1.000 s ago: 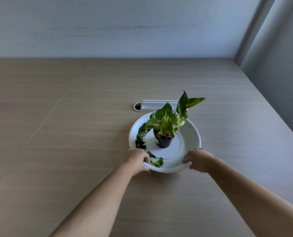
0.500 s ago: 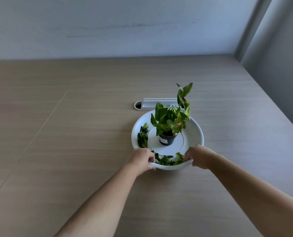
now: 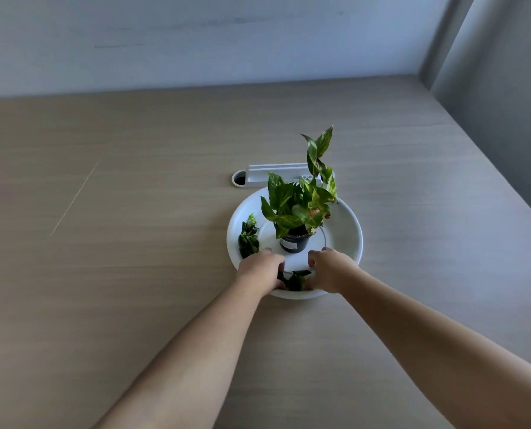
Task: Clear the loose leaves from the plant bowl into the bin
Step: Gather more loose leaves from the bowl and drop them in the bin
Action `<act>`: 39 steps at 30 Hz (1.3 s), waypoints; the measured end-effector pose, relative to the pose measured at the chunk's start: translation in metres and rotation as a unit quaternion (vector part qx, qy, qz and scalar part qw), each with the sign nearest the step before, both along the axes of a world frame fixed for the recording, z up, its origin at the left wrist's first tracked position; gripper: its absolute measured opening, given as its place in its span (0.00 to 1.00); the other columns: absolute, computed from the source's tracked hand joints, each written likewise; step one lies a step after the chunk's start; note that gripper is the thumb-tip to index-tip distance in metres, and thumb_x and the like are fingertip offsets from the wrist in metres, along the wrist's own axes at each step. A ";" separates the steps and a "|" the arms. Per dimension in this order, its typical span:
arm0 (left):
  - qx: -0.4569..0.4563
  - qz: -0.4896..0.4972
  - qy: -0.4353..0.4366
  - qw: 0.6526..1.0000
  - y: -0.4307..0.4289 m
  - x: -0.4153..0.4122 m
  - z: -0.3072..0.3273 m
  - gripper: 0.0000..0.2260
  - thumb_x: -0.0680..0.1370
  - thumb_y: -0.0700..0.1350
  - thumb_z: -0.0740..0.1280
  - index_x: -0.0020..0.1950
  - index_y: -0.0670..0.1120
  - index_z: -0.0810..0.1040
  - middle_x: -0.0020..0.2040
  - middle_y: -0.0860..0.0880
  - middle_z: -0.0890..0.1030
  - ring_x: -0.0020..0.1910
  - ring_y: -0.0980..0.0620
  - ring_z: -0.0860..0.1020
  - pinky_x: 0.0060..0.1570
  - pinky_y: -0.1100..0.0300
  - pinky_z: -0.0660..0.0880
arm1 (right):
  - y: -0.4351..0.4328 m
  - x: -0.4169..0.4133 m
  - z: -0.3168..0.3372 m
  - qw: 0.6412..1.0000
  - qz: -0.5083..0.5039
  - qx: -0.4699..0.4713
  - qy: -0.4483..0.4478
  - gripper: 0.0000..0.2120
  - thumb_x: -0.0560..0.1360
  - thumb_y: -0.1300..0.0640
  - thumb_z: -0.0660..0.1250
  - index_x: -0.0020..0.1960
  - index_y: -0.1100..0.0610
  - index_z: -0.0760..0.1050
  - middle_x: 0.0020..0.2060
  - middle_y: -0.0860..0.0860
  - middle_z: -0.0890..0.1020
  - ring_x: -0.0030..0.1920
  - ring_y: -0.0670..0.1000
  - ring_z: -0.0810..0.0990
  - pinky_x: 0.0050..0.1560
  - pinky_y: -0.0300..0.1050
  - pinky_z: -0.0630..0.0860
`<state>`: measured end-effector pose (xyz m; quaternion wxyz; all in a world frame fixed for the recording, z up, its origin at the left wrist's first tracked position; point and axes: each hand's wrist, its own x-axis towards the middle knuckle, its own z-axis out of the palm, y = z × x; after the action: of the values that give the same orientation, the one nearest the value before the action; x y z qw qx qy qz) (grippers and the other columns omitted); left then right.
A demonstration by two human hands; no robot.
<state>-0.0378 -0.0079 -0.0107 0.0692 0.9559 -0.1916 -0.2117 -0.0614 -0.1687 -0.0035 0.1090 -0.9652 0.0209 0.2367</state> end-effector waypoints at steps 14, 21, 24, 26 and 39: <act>-0.132 0.124 0.009 0.983 0.012 0.010 0.000 0.07 0.74 0.33 0.66 0.47 0.40 0.83 0.51 0.45 0.84 0.51 0.46 0.81 0.49 0.60 0.75 | 0.001 0.006 0.006 0.998 -0.054 0.031 -0.023 0.12 0.73 0.68 0.60 0.54 0.64 0.78 0.51 0.60 0.81 0.48 0.57 0.80 0.52 0.49 0.79; -0.222 0.154 -0.013 0.963 0.019 0.009 0.024 0.05 0.73 0.34 0.67 0.43 0.39 0.83 0.47 0.45 0.85 0.47 0.49 0.81 0.46 0.63 0.74 | -0.008 0.004 0.031 0.984 -0.122 0.103 -0.083 0.10 0.73 0.69 0.62 0.45 0.63 0.82 0.40 0.54 0.84 0.41 0.53 0.85 0.47 0.43 0.82; -0.233 0.127 -0.006 0.964 0.010 0.000 0.026 0.06 0.72 0.33 0.67 0.42 0.39 0.83 0.46 0.45 0.85 0.44 0.53 0.79 0.46 0.63 0.74 | -0.017 -0.009 0.037 0.977 -0.151 0.112 -0.100 0.12 0.73 0.70 0.61 0.44 0.62 0.83 0.38 0.52 0.81 0.39 0.52 0.81 0.44 0.43 0.81; -0.234 0.110 -0.006 0.966 0.000 -0.008 0.027 0.06 0.72 0.32 0.67 0.41 0.40 0.83 0.44 0.46 0.84 0.44 0.50 0.80 0.45 0.61 0.76 | -0.030 -0.021 0.039 0.968 -0.176 0.127 -0.125 0.13 0.70 0.71 0.61 0.40 0.61 0.83 0.38 0.54 0.81 0.38 0.55 0.80 0.39 0.44 0.79; -0.280 -0.107 0.006 0.954 -0.257 -0.151 0.056 0.06 0.68 0.34 0.68 0.41 0.41 0.84 0.42 0.43 0.85 0.42 0.47 0.82 0.39 0.62 0.72 | -0.255 -0.242 0.072 0.913 -0.379 0.071 -0.134 0.09 0.70 0.69 0.65 0.42 0.60 0.82 0.40 0.56 0.84 0.32 0.53 0.80 0.34 0.39 0.78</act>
<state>-0.1885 -0.2653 0.0451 0.3118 0.8709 -0.3439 -0.1618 -0.3038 -0.4238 0.0684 0.2603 -0.8974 0.3532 0.0470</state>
